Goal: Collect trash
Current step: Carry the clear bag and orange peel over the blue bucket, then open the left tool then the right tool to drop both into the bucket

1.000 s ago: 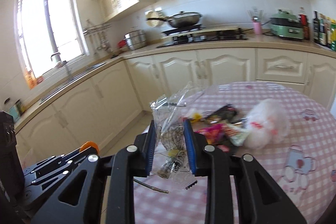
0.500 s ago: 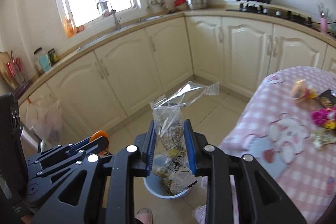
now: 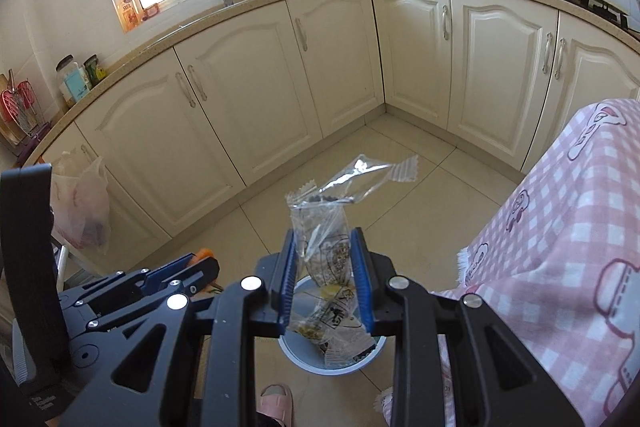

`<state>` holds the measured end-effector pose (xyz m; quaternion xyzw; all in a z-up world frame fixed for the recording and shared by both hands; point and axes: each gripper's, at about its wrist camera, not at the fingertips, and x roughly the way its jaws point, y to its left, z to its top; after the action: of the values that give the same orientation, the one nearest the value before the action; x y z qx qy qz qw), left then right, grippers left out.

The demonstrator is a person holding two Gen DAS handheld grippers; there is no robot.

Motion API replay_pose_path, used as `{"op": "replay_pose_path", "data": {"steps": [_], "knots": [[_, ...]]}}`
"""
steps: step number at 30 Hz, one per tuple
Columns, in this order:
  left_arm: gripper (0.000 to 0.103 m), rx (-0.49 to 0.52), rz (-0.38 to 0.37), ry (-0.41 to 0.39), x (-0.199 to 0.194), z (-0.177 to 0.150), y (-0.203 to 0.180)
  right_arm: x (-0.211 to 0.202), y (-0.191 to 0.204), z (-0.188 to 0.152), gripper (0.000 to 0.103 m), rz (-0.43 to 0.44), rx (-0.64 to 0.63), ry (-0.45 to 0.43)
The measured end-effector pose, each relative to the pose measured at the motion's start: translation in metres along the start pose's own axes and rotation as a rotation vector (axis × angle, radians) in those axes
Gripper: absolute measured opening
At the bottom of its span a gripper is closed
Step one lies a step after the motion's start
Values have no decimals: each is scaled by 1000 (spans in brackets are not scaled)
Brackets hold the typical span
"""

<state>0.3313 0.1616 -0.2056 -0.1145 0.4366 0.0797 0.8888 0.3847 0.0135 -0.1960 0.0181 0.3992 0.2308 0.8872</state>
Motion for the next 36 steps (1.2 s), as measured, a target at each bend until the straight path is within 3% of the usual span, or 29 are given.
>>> {"op": "replay_pose_path", "data": {"steps": [2,4,18,24,25,27,36], "knots": [[45,-3,3,-9,1,-2,1,6,-2,0,26,-2,3,7],[48,-6,9,-13,2,-4,3,9,-3,-1,26,-1,5,14],[58,-37,60,-27,-8,-10,21,27,13,-6,26,31,-14,54],[59,-63,93,-42,-15,-8,35,34,25,2,29,49,-21,29],[59,-66,94,-44,-16,-8,36,34,26,4,29,52,-23,25],[59,-73,97,-53,-20,-7,37,33,28,9,41,55,-20,12],[60,-62,88,-94,-45,-3,26,6,19,15,46,47,-4,-38]]}}
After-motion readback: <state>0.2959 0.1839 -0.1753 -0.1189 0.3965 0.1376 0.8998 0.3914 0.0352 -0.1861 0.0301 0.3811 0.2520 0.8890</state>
